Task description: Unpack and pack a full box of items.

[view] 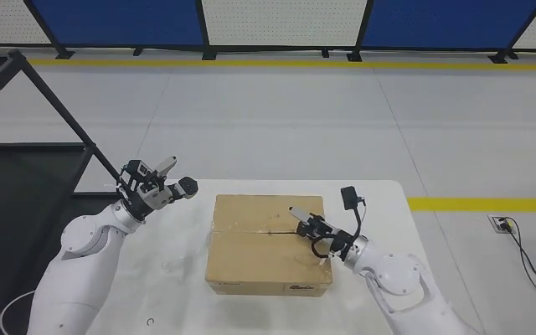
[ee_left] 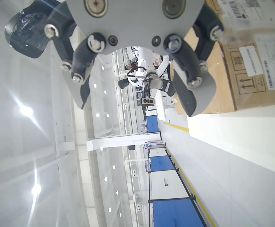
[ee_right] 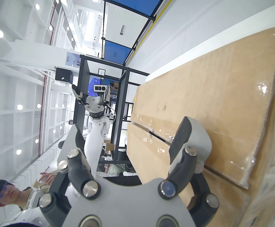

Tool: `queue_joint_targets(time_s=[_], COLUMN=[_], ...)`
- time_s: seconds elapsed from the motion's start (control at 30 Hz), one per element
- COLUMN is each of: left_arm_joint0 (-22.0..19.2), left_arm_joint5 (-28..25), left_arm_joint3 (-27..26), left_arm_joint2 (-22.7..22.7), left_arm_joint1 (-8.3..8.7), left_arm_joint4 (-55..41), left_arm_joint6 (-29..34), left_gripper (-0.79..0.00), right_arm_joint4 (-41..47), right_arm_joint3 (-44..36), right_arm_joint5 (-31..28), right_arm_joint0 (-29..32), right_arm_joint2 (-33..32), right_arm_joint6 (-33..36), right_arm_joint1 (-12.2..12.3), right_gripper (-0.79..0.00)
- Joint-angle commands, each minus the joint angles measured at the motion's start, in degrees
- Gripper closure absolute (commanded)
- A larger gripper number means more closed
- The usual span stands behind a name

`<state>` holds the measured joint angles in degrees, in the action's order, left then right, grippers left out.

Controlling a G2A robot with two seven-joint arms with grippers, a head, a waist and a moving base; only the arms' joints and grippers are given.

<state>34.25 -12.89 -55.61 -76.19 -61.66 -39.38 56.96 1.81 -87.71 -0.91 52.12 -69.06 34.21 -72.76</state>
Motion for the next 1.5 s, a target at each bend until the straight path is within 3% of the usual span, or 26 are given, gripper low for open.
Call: queue_joint_targets(time_s=[0.0, 0.2, 0.57, 0.83, 1.47], left_arm_joint0=[0.00, 0.00, 8.02, 17.94, 18.79], left_arm_joint5=[0.01, 0.01, 0.47, 0.46, 0.32], left_arm_joint3=[0.00, 0.00, -8.61, -20.23, -20.16], left_arm_joint2=[0.00, 0.00, -3.52, -6.86, -6.68], left_arm_joint1=[0.00, 0.00, 0.80, 0.86, 0.77], left_arm_joint4=[0.00, 0.00, 0.71, 1.06, 0.75], left_arm_joint6=[0.00, 0.00, -6.86, -22.81, -23.63], left_gripper=[-0.785, -0.785, -0.785, -0.785, -0.785], right_arm_joint4=[0.64, 2.84, 4.58, 4.54, 4.30], right_arm_joint3=[-0.28, -0.31, 2.33, 3.24, 3.17], right_arm_joint5=[-0.98, -2.20, 0.04, 2.70, 3.04], right_arm_joint0=[0.33, 0.32, -1.60, -2.92, -3.05], right_arm_joint2=[-0.30, -1.22, -0.77, -0.03, 0.29], right_arm_joint6=[0.73, 5.82, 5.25, 6.47, 6.88], right_arm_joint1=[0.08, 0.45, 0.31, 0.32, 0.33], right_gripper=[-0.785, -0.785, -0.785, -0.785, -0.785])
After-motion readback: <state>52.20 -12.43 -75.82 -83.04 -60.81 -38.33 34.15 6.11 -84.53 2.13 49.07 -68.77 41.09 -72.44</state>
